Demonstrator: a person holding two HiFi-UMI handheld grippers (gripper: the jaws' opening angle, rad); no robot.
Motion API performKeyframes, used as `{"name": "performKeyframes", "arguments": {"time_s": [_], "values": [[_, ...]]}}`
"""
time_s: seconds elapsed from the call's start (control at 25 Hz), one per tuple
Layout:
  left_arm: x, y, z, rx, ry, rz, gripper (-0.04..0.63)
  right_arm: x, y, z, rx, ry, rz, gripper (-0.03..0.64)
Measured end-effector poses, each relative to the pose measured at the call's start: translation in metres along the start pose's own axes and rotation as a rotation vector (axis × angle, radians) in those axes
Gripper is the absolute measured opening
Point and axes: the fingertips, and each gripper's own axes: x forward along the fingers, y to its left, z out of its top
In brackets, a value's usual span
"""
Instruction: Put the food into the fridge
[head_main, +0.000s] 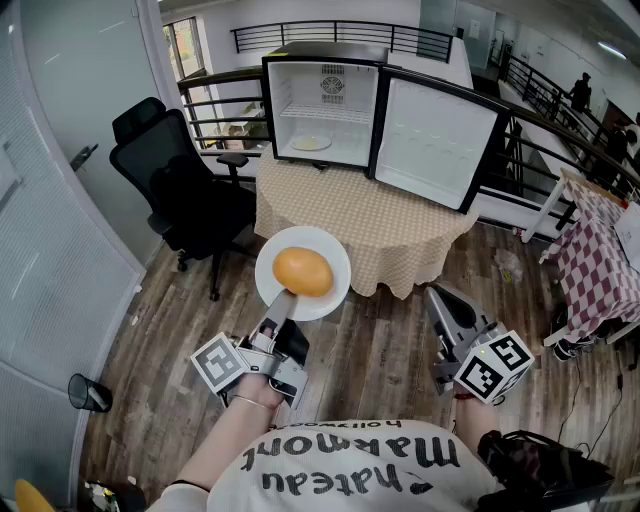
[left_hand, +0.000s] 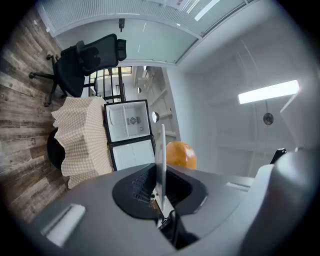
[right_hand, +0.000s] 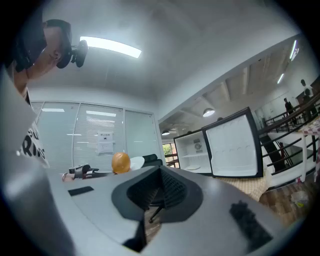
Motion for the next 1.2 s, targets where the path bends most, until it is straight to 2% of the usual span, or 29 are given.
{"name": "performKeyframes", "arguments": {"time_s": [0.44,0.68,0.92,1.2], "values": [[0.001,0.009,0.03,-0.008,0.019,-0.022,0.023,0.029,0.011,-0.006,-0.009,-0.003,-0.017,0.015],[0.011,0.014,0.052,0.048,0.055,-0.019,0.021,0.048,0.01,-0.021,0.019,0.016,-0.059,0.015],[0.043,0.023,0.069,0.03,0.095,-0.038,0.021,0.07,-0.004,-0.033,0.005,0.082,-0.066,0.015],[0.1,0.041,0.104,0.016,0.087,-0.098,0.003,0.143,-0.03,-0.03,-0.038,0.065,-0.01,0.015]]}}
